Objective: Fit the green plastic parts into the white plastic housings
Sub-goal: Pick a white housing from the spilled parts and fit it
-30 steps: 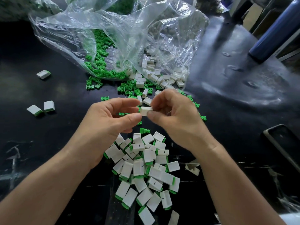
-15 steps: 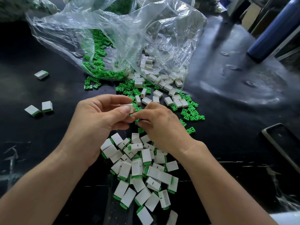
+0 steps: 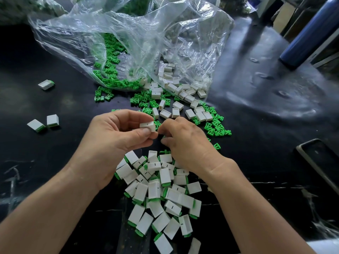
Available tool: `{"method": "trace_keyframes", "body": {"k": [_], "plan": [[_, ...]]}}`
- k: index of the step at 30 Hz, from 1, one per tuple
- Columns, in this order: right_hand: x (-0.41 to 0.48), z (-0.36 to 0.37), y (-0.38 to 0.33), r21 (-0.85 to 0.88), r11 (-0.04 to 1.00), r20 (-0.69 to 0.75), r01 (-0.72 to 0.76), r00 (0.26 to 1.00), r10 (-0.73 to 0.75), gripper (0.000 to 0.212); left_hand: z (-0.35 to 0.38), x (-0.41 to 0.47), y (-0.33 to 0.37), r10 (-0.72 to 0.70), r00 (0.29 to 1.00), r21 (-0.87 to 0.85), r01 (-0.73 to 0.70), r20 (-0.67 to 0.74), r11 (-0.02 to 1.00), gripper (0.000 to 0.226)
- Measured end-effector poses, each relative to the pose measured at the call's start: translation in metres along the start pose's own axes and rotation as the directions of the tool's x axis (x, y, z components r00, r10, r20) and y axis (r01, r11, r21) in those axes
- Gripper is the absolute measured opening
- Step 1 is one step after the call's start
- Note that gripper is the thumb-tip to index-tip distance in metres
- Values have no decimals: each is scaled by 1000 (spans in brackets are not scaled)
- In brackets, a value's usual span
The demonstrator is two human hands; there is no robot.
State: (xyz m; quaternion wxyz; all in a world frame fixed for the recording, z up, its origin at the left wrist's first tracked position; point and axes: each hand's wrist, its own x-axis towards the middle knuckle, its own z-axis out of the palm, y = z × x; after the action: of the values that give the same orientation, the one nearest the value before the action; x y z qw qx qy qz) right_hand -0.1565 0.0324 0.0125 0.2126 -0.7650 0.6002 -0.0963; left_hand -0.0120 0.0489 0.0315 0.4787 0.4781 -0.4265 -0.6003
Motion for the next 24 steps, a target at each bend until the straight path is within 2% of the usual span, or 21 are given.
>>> {"method": "trace_keyframes", "body": {"k": [6,9,13,15,17,20,22,24], "plan": [[-2,-8,6,11,999,-11,-36,999,36,3,1,-1,0,-22,1000,9,22,13,1000,21],[-2,-9,6,13,1000,-23,-29,999,29,14,0,-2,1,7,1000,61,-7,2,998,17],[-5,-12,9,161,987,-170,-14,985,42,10,1,-2,2,1,1000,41,-1,8,999,17],[-7,-17,9,288,958,-257,7,964,70,13,1,-2,0,18,1000,100,-17,-8,995,21],[-9,-23,7,453,890,-277,42,956,96,5,1,-1,0,40,999,140,-36,-26,990,19],[-13,-28,2,709,696,-250,112,963,100,14,1,-1,1,49,999,118,-48,-8,992,18],[-15,-29,-1,810,569,-232,142,969,88,17,1,-1,0,50,999,105,-50,-4,993,18],[-16,-30,-4,857,491,-220,159,973,71,20,1,-1,0,57,998,100,-56,-7,993,17]]}}
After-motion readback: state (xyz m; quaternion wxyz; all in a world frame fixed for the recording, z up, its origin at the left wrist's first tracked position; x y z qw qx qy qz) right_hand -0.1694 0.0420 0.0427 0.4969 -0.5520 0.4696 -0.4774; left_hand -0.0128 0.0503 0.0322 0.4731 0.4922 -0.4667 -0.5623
